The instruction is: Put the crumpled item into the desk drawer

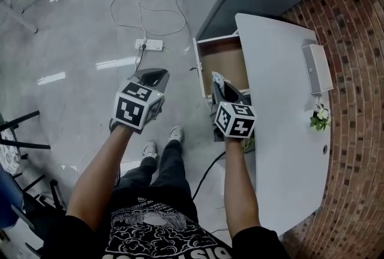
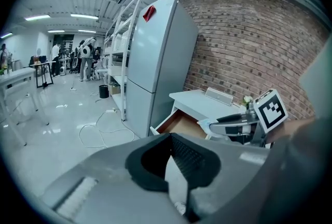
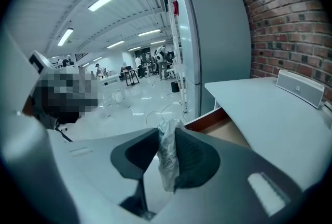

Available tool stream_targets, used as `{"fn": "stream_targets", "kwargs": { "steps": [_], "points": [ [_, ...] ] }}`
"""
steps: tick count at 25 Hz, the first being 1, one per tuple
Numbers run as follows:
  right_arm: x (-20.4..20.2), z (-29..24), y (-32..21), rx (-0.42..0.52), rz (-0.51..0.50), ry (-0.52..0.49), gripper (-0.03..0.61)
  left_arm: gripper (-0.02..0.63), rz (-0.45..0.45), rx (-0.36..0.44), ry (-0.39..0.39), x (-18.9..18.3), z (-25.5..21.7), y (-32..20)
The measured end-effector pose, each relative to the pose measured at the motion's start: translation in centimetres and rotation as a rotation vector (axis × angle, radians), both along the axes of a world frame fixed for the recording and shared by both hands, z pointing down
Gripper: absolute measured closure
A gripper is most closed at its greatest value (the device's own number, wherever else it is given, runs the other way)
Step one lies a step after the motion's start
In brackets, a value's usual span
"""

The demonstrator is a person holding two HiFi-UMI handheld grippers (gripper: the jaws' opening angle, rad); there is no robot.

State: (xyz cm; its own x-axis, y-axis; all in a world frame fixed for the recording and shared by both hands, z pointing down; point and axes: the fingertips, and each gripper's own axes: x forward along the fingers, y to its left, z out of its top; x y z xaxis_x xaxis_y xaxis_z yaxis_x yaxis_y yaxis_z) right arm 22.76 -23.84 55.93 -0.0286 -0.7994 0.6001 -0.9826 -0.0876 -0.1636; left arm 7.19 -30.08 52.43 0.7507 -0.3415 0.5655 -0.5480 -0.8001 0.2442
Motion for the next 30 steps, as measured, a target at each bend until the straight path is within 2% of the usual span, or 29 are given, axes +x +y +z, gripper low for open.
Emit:
{"fn": "stream_targets", "kwargs": {
  "steps": [8, 18, 30],
  "points": [
    [1.9, 5.5, -1.8, -0.061, -0.055, -0.052, 0.480, 0.611, -0.044, -0.025, -0.052, 2.2, 2.6, -2.0],
    [4.3, 11.8, -3.6, -0.125, -0.077, -0.092, 0.480, 0.611, -0.056, -0.064, -0.081, 5.9, 6.4, -3.2],
    [6.3, 18.3, -5.8, -0.199, -0.083, -0.115, 0.477, 0.611, -0.068, -0.129, -0.138, 7.5, 11.8, -3.7]
  ]
}}
